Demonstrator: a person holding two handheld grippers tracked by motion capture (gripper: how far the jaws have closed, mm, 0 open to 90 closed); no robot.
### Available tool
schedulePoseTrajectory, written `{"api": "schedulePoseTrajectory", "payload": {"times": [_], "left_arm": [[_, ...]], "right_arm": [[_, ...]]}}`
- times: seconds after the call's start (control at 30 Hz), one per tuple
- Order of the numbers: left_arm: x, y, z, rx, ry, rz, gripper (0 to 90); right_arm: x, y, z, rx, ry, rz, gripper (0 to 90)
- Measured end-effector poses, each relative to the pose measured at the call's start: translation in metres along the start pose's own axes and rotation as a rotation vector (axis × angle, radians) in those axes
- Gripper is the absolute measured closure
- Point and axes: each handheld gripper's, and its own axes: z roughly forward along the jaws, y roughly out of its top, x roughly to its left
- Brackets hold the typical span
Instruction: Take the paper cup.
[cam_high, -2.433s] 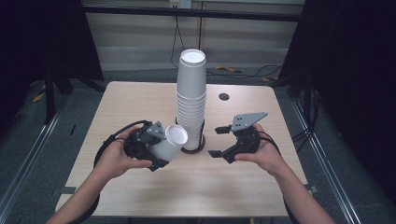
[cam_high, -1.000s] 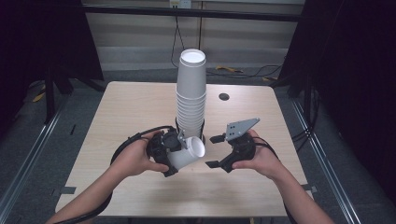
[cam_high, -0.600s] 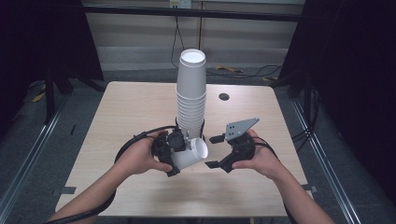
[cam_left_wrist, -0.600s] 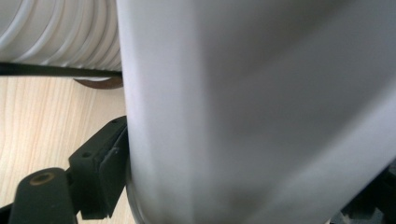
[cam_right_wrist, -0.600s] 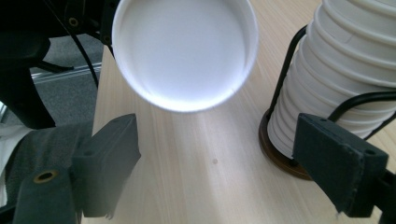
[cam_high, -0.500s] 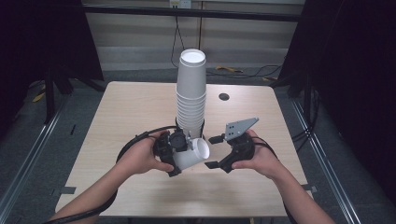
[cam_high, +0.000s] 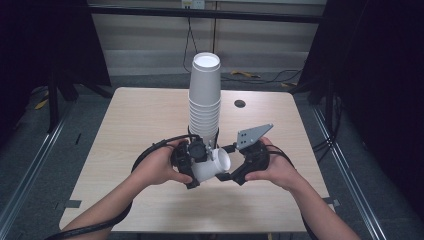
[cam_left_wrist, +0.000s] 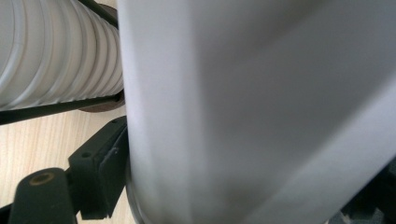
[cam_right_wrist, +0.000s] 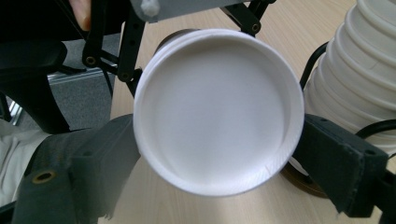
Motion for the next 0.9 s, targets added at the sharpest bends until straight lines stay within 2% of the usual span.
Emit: {"api": "schedulePoseTrajectory", "payload": {"times": [0.2, 0.5, 0.9], "left_arm": [[-0.001, 0.003, 0.001, -0.008, -0.001, -0.007, 13.9], [-0.001, 0.007, 0.001, 0.002, 0.008, 0.015, 13.8], [-0.003, 0.012, 0.000, 0.004, 0.010, 0.042, 13.8]], "right_arm": [[-0.001, -0.001, 0.001, -0.005, 0.004, 0.015, 14.1], [0.000, 0.000, 0.004, 0.000, 0.024, 0.020, 18.8], [0.001, -0.002, 0.009, 0.011, 0.044, 0.026, 20.3]]}}
